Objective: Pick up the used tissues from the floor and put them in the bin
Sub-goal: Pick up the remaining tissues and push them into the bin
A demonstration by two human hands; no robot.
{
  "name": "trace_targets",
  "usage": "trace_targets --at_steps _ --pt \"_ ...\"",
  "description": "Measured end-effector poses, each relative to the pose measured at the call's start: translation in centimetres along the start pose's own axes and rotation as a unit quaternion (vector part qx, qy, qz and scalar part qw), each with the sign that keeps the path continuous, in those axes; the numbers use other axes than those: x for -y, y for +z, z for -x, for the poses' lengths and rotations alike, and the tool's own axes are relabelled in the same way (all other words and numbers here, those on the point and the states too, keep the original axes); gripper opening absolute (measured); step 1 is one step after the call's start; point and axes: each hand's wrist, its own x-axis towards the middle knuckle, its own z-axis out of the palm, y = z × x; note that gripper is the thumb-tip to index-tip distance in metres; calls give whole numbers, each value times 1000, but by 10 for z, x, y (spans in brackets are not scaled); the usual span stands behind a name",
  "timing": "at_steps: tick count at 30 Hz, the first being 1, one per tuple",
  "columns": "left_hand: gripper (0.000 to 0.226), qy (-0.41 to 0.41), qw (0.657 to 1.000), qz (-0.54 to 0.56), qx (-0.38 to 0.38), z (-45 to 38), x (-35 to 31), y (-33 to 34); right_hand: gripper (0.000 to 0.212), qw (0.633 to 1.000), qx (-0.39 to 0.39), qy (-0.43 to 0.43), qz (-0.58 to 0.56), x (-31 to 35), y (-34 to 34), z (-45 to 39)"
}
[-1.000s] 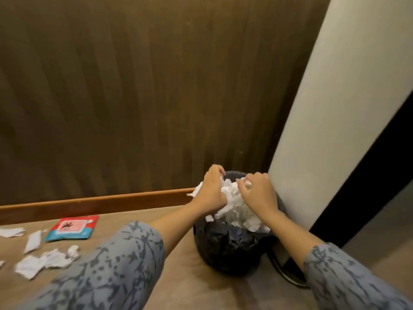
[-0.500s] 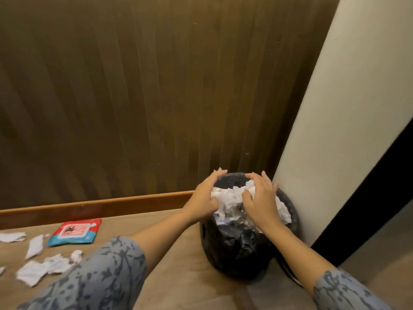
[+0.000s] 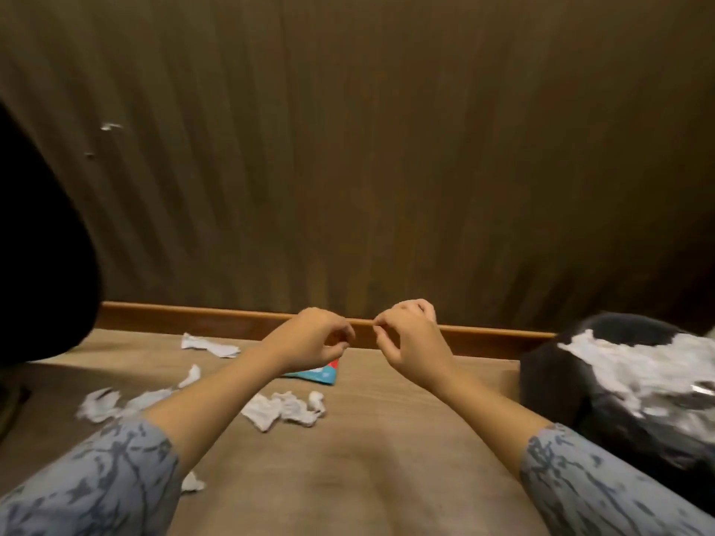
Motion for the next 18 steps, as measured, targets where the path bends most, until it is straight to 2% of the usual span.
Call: trace_targets --at_steps 3,7,10,12,15,18 --pt "22 -28 999 -40 -7 47 67 -7 14 998 51 -15 -23 52 59 -32" --pt "18 -112 991 24 -67 116 154 4 21 994 88 -14 -58 115 138 -49" --pt "19 -185 978 46 -88 174 216 27 20 983 161 -7 -82 152 205 -45" --pt "33 -244 961 76 -108 217 246 47 30 969 231 3 -85 173 248 -36" --pt "67 -376 913 105 -119 281 267 79 52 934 350 10 -67 203 304 -12" --pt "102 -495 858 102 -89 333 265 113 72 913 397 26 -88 224 352 20"
